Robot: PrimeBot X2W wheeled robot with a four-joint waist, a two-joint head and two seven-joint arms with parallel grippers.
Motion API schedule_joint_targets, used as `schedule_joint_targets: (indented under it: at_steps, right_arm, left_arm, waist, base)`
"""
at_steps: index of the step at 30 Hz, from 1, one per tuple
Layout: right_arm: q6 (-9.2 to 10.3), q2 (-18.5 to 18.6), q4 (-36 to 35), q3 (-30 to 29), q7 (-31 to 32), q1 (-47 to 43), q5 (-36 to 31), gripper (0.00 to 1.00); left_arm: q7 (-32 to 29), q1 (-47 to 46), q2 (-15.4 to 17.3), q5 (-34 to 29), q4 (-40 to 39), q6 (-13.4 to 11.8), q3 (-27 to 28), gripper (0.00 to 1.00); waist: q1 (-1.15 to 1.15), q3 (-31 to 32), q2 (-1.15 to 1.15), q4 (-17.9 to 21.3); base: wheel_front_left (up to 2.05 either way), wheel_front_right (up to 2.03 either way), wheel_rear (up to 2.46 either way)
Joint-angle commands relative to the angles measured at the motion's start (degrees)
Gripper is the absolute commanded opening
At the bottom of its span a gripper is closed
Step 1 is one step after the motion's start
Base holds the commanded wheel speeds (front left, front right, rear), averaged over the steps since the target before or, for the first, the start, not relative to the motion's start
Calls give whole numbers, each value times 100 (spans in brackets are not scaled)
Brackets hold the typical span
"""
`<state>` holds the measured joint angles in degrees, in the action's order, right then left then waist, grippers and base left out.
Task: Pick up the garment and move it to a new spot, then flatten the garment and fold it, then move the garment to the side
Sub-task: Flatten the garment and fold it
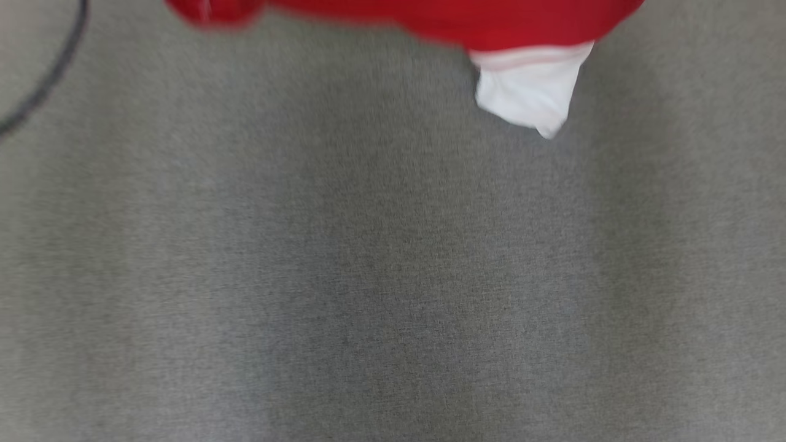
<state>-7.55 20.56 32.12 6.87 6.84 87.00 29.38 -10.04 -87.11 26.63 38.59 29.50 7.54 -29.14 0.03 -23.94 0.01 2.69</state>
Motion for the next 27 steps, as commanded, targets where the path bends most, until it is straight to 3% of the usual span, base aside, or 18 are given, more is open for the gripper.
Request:
schedule_joint_targets:
  at_steps: [1,7,13,21,27]
  right_arm:
    - [13,-58,111,2,-38,268,-17,0]
    - [13,-132,1074,328,-358,2170,-477,0]
    - [13,-204,1854,578,-715,3110,-734,0]
    - [13,-217,2472,1038,-923,3571,-588,0]
    - [13,-121,2470,1430,-1134,3182,-170,0]
  left_arm:
    - [30,-243,-57,18,113,-13,-9,0]
    - [416,-1764,-192,232,994,-13,-151,0]
    - [671,-2494,-203,359,1652,-13,-525,0]
    - [875,-2810,-166,762,2003,-12,-1100,0]
    - [1176,-2400,-48,1282,1725,-12,-1541,0]
  waist:
    - [-3,-990,-1,215]
    - [-3,-1342,-1,244]
    - [-3,-1407,-1,276]
    - [-3,-1517,-1,256]
    - [-3,-1437,-1,259]
  base:
    - [0,0,0]
    - [0,0,0]
    - [0,0,0]
    - [0,0,0]
    - [0,0,0]
